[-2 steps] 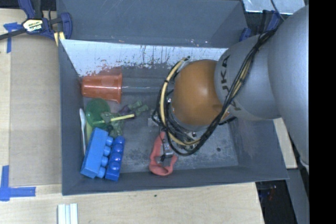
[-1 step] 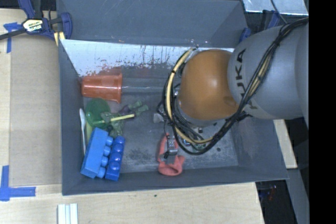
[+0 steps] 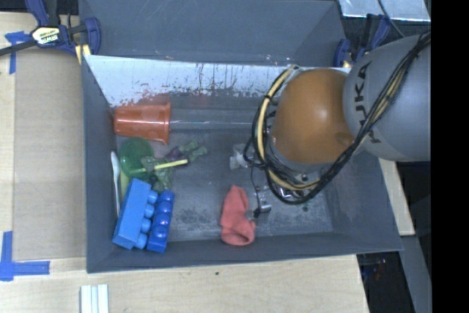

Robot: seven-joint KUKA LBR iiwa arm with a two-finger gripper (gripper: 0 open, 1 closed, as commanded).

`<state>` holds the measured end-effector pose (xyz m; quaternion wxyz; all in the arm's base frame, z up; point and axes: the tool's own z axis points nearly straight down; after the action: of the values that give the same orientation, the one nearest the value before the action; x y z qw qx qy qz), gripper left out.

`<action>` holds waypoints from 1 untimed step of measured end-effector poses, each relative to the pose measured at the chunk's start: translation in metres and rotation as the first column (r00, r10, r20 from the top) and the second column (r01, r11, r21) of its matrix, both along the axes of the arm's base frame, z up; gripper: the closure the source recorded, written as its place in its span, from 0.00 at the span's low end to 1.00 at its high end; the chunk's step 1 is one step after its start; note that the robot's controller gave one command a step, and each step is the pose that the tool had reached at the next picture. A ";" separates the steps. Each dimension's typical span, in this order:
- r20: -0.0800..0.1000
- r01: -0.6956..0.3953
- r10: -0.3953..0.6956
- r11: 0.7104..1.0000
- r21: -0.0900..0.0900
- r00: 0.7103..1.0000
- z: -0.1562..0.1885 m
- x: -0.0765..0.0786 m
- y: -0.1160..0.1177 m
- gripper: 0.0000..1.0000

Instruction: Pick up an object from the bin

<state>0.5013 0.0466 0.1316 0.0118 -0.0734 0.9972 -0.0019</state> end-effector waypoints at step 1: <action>-0.005 0.006 -0.006 1.000 0.003 1.000 -0.009 0.004 -0.054 0.00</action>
Offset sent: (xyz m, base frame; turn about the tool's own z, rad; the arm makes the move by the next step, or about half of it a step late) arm -0.0090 -0.0182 -0.0284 -0.1732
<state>0.5054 -0.0074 0.1224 0.0093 -0.0705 0.9975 -0.0003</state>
